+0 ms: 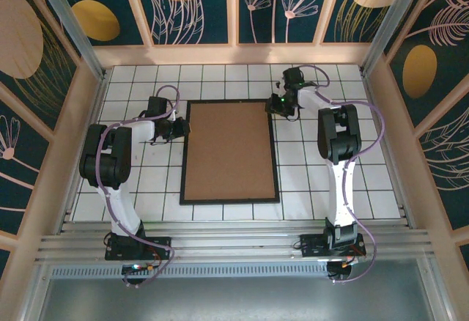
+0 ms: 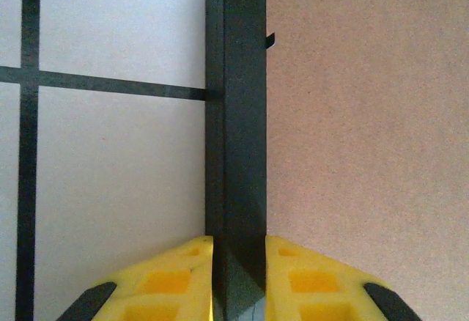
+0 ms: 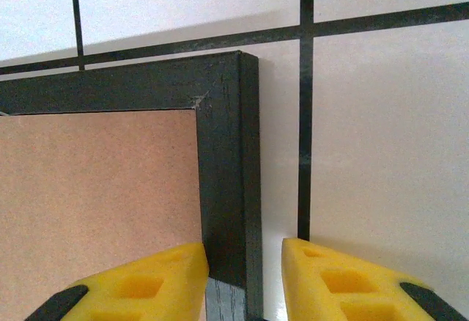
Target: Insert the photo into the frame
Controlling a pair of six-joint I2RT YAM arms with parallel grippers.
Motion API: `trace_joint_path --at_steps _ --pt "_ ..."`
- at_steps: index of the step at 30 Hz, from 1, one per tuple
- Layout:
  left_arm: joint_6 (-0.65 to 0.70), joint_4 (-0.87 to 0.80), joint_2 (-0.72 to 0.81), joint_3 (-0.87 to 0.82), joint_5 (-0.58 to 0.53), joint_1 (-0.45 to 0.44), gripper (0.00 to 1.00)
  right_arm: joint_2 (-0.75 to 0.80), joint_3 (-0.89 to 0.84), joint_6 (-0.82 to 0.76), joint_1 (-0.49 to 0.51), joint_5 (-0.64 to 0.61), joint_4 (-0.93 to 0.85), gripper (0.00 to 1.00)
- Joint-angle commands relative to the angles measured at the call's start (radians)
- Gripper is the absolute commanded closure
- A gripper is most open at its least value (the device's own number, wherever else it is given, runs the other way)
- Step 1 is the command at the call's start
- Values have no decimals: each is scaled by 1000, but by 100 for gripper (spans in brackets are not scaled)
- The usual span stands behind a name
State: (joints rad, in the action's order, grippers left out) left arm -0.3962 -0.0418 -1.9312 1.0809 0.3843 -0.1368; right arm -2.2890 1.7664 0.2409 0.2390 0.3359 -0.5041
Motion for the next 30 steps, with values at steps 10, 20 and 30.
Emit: trace_joint_path --at_steps 10,20,30 --pt "18 -49 0 15 63 -24 80 -96 32 -17 113 -141 -107 63" --pt "19 -50 6 15 62 -26 80 -137 64 -26 168 -304 -171 62" --pt "28 -61 6 11 23 -26 80 -28 101 -49 176 -326 -181 50"
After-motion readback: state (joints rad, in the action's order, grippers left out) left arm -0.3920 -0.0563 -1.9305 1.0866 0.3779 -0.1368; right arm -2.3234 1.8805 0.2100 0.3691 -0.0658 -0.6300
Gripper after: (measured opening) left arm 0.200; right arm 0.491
